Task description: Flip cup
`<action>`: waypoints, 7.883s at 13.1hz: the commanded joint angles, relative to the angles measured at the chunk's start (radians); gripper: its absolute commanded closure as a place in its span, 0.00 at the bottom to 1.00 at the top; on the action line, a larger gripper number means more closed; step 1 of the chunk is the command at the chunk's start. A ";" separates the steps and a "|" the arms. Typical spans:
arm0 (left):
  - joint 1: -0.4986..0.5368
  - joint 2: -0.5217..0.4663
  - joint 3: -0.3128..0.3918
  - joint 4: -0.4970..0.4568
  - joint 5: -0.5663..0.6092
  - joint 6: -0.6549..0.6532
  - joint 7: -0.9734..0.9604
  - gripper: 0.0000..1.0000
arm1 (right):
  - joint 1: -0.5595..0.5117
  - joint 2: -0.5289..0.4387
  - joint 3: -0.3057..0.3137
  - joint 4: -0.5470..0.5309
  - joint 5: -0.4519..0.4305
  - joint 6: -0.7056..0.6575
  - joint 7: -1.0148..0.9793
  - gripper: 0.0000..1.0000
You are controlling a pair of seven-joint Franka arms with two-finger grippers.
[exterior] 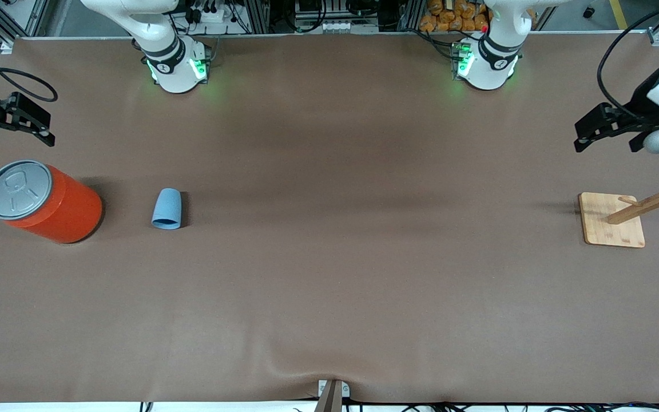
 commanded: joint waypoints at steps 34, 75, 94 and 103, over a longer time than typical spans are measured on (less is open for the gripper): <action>-0.004 0.021 -0.012 0.004 0.017 -0.022 0.015 0.00 | -0.017 0.252 0.000 -0.441 0.115 0.316 0.131 0.00; 0.027 0.409 -0.003 -0.016 -0.463 0.175 0.016 0.00 | 0.721 0.761 0.208 0.009 -0.416 0.706 -0.105 0.91; 0.046 0.578 -0.023 -0.378 -1.063 0.276 0.531 0.00 | 0.760 0.803 0.219 0.015 -0.537 0.757 0.009 0.00; -0.069 0.612 -0.049 -0.346 -1.072 0.329 0.582 0.21 | 0.715 0.665 0.228 0.017 -0.422 0.674 -0.004 0.00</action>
